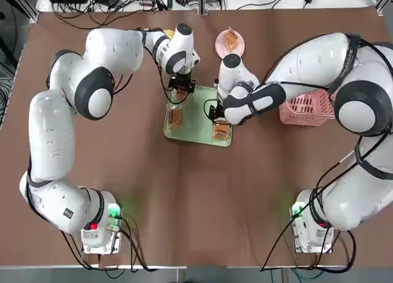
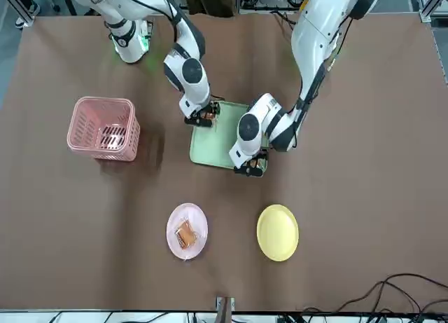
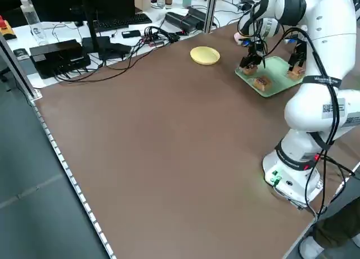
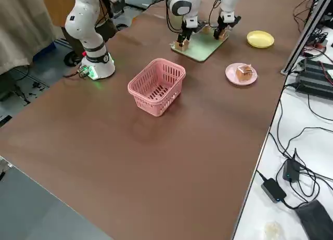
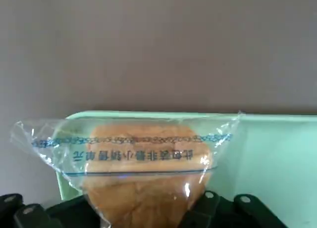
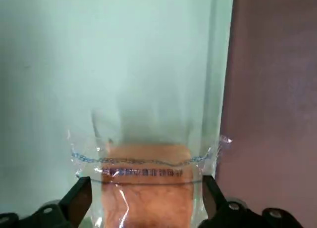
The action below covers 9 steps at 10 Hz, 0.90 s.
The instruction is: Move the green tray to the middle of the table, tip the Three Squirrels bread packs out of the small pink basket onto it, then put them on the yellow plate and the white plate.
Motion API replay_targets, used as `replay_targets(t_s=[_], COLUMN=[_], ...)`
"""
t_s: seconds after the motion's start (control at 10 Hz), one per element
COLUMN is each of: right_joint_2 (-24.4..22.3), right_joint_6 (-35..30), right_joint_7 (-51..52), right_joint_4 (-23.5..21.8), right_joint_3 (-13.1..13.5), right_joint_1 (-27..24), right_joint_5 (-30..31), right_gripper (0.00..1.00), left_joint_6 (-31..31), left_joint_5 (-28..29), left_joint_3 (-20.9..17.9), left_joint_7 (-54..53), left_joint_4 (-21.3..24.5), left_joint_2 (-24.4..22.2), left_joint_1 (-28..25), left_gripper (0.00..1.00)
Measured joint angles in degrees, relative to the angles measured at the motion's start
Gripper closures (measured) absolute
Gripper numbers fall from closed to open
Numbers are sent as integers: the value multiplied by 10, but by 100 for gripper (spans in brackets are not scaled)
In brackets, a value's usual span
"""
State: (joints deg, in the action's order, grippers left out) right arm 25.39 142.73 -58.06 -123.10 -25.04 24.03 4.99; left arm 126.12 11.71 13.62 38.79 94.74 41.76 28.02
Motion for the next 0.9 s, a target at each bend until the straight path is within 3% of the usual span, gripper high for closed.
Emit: replay_targets(t_s=[0.2,0.6,0.9], right_joint_2=[1,2,16], right_joint_6=[13,14,17], right_joint_7=[-2,-2,-3], right_joint_4=[-3,-11,-13], right_joint_3=[0,-11,-14], right_joint_1=[0,0,2], right_joint_5=[0,6,38], right_gripper=[1,1,1], left_joint_6=[-35,-112,-112], left_joint_5=[0,0,0], left_joint_3=[-2,-4,-6], left_joint_7=[1,-29,-95], left_joint_4=[-4,-11,-25], left_joint_2=[-14,-112,-121], left_joint_1=[-3,-49,-107], left_gripper=[41,41,41])
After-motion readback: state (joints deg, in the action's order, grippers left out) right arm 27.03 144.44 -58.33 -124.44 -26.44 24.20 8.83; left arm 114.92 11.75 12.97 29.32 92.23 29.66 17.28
